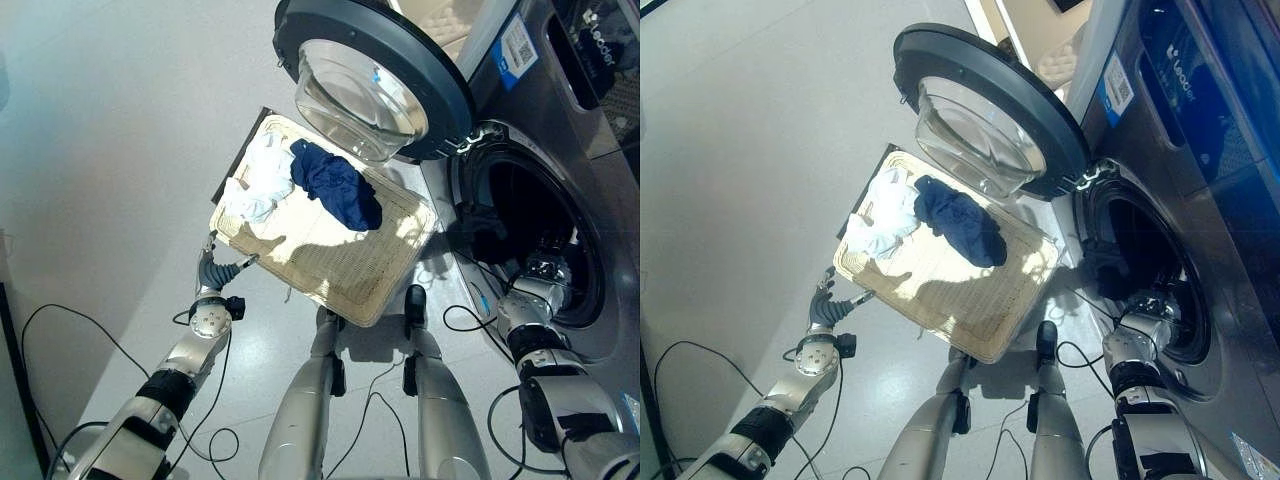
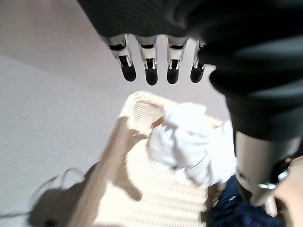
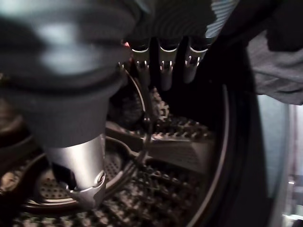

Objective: Put the clothes into the washing machine.

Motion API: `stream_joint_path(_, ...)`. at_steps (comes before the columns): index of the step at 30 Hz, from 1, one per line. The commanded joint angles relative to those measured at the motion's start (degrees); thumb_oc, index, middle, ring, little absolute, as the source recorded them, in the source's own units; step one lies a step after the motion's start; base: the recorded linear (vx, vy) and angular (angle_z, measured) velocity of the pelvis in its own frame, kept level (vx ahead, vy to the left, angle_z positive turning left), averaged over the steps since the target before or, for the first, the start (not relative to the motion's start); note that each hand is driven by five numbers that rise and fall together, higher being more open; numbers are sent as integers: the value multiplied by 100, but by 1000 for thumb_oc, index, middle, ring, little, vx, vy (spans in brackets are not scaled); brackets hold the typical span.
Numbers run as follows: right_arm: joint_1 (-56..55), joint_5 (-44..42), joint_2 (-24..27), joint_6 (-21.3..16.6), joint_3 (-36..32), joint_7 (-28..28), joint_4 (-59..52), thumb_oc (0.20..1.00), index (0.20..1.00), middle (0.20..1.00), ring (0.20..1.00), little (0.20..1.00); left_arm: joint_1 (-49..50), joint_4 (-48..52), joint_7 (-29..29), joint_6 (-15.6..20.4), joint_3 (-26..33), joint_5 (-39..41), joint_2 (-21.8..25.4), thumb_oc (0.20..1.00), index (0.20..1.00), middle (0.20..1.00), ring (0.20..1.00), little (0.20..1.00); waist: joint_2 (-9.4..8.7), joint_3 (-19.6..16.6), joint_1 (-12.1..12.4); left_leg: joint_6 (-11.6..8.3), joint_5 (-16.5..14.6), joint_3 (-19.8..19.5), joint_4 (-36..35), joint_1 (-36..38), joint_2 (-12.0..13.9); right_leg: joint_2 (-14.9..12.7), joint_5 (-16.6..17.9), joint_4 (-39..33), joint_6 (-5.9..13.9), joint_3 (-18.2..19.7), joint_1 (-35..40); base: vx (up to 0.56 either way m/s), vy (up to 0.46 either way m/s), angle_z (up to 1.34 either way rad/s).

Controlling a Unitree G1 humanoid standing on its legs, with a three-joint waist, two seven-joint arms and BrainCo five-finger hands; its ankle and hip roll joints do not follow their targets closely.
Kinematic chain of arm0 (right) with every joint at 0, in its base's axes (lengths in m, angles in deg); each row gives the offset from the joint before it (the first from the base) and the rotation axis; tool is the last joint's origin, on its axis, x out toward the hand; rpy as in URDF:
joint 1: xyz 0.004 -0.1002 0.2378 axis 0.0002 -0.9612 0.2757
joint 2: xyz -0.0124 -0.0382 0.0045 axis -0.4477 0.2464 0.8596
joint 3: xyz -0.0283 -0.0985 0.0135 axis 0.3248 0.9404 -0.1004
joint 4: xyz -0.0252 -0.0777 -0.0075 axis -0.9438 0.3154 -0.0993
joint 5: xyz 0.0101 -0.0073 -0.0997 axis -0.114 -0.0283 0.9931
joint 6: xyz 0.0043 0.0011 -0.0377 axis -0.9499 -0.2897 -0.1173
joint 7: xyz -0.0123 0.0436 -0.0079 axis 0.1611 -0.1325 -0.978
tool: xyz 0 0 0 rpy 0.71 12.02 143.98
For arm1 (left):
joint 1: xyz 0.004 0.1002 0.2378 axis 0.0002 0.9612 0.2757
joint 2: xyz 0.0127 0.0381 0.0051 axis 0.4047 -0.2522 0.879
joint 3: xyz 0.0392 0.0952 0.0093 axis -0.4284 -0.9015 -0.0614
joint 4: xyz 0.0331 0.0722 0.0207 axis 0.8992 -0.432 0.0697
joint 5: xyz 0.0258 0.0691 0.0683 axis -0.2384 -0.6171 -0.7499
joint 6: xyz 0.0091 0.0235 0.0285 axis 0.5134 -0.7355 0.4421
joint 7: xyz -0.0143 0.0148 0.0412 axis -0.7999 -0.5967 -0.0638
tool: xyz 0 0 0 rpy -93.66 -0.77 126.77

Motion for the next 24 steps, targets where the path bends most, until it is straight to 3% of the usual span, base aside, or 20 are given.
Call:
stream_joint_path(1,-242,370,-190,-147,267,131,-258,1000,1000,1000,1000,1000,-247,102,915,443,263,-895,182,1000,1000,1000,1000,1000,-379,49,1,-207,-426,155,136,-22,-418,103,305,-128,189,-112,-187,-23,60,-4)
stream_joint_path(7,-638,669,-560,292,628,184,-265,1000,1000,1000,1000,1000,-265,114,1410,500,220,-1459,169,1000,1000,1000,1000,1000,-430,49,-72,-211,-431,206,201,-112,-394,121,307,-75,153,-33,-289,-29,95,-7)
stream_joint_path(10,-1049,1383,-906,597,1246,284,-493,1000,1000,1000,1000,1000,-395,21,1560,131,125,-1699,160,1000,1000,1000,1000,1000,-513,49,-220,-229,-431,305,290,-195,-387,162,336,-50,125,87,-386,-32,147,-12)
stream_joint_path(16,-1380,2399,-952,862,1816,594,-909,1000,1000,1000,1000,1000,-617,-187,1506,-302,141,-1676,177,1000,1000,1000,1000,1000,-612,49,-375,-245,-436,440,385,-283,-382,205,369,-65,119,211,-469,-16,104,-17)
stream_joint_path(18,-1520,3773,-733,1509,2326,1113,-1139,1000,1000,1000,1000,1000,-862,-340,1399,-630,129,-1761,214,1000,1000,1000,1000,1000,-692,49,-497,-259,-473,551,507,-349,-381,214,392,-72,135,266,-531,-20,147,-20)
stream_joint_path(19,-1502,3800,-721,1508,2344,1135,-1145,1000,1000,1000,1000,1000,-890,-348,1389,-641,130,-1761,221,1000,1000,1000,1000,1000,-698,49,-499,-259,-460,561,522,-387,-379,215,415,-71,133,274,-567,-21,105,-18)
stream_joint_path(21,-1583,4192,-564,1923,2684,1211,-1360,1000,1000,1000,1000,1000,-1100,-488,1310,-923,37,-1926,214,1000,1000,1000,1000,1000,-780,49,-579,-274,-517,621,670,-459,-390,223,417,-49,144,321,-627,-6,86,-11)
stream_joint_path(24,-1621,4201,-494,2099,2865,1088,-1507,1000,1000,1000,1000,1000,-1306,-572,1266,-1142,-43,-2178,238,1000,1000,1000,1000,1000,-849,49,-632,-275,-555,681,768,-523,-394,227,429,-39,154,349,-686,3,76,-8)
